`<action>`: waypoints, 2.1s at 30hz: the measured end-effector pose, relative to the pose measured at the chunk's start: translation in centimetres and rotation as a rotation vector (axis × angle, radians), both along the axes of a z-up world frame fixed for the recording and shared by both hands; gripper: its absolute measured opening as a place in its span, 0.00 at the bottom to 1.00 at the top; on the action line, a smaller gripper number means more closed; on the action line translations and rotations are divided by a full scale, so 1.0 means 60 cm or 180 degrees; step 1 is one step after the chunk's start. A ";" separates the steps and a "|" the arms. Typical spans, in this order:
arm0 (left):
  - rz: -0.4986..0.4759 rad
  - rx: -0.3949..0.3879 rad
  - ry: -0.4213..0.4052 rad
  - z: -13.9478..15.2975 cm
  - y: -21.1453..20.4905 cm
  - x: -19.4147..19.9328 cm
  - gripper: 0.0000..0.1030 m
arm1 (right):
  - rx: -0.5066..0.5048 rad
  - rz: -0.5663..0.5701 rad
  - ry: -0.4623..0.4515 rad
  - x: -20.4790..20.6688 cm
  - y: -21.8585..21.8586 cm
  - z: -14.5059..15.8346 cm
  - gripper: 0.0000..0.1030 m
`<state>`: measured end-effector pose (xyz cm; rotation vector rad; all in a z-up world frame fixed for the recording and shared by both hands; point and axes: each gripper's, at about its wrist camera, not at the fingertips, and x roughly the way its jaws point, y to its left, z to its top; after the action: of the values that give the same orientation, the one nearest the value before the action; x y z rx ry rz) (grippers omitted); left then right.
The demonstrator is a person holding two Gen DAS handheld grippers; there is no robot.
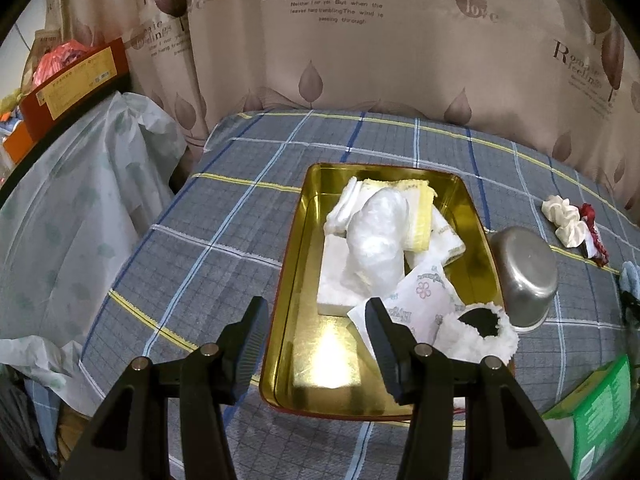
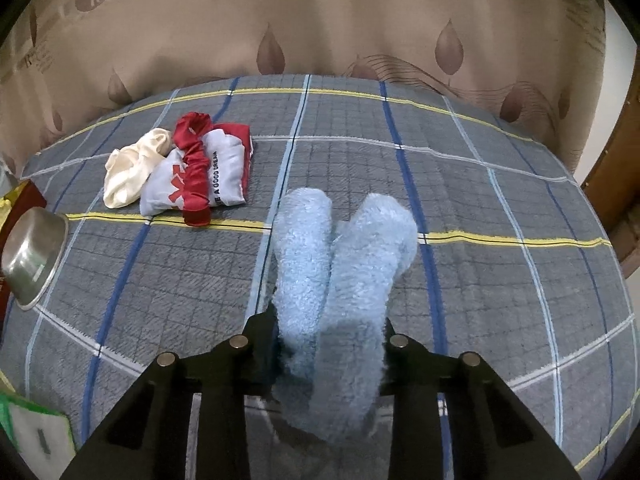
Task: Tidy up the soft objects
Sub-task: 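Withdraw the open left gripper from the gold tray, then carry the blue towel into the gold tray and open the right gripper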
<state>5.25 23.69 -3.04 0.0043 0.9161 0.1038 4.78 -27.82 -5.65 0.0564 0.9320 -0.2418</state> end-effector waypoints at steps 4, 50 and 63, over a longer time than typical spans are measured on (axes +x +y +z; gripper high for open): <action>0.0019 0.0001 0.0022 -0.003 0.002 0.001 0.50 | -0.0056 -0.0040 -0.0009 -0.013 0.005 0.013 0.25; 0.0353 0.0017 0.0065 -0.007 0.036 0.000 0.50 | 0.0365 0.1857 -0.0345 -0.032 0.462 0.177 0.25; 0.0700 -0.0078 0.0036 0.003 0.105 0.000 0.50 | 0.0406 0.2173 -0.0004 0.026 0.594 0.122 0.25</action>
<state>5.23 30.01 -2.86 -0.1189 0.9271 0.2971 6.33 7.83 1.69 -0.1444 0.9141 0.4498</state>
